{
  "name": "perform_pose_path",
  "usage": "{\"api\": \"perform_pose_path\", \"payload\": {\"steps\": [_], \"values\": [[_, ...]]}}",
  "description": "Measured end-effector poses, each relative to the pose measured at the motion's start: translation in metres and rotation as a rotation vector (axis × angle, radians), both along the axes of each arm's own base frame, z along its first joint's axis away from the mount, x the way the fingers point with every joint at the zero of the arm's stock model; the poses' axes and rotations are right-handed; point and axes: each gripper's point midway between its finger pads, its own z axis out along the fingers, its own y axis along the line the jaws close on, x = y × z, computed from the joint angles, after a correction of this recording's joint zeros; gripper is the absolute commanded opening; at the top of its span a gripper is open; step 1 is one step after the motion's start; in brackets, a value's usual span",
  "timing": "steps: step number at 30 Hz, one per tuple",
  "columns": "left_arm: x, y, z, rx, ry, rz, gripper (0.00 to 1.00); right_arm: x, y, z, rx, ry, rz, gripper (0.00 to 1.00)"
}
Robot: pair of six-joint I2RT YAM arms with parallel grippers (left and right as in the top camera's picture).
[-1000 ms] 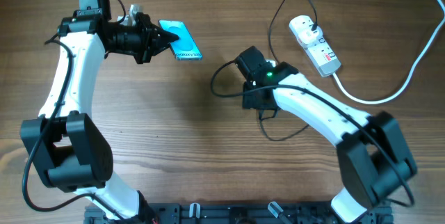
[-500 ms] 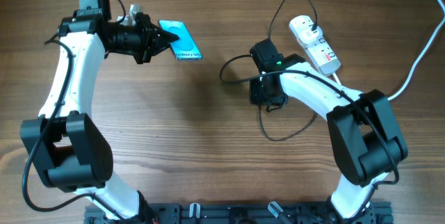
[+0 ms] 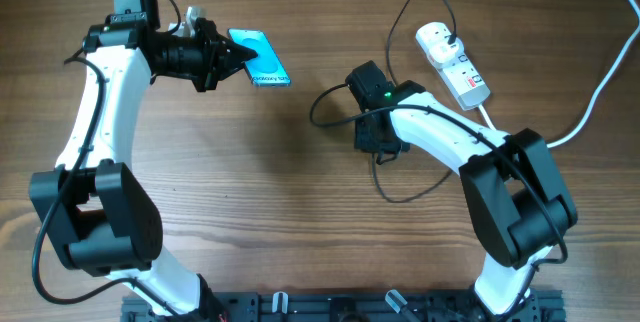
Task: Plug charger to phone and switch on socket
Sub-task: 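Bring the cable plug up to the phone's bottom port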
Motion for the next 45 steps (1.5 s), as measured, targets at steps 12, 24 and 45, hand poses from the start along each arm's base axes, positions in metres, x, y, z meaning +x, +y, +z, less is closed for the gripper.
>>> {"api": "perform_pose_path", "payload": {"steps": [12, 24, 45], "values": [[-0.001, -0.003, 0.004, -0.004, -0.078, -0.059, 0.04, -0.018, 0.011, 0.029, 0.064, 0.092, 0.088, 0.04], [-0.017, -0.083, 0.045, -0.17, -0.408, -0.377, 0.04, -0.081, 0.104, 0.251, 0.656, -0.302, 0.586, 0.04], [-0.013, -0.087, 0.048, -0.165, -0.445, -0.382, 0.04, -0.041, 0.12, 0.224, 0.553, -0.354, 0.384, 0.05]]}}
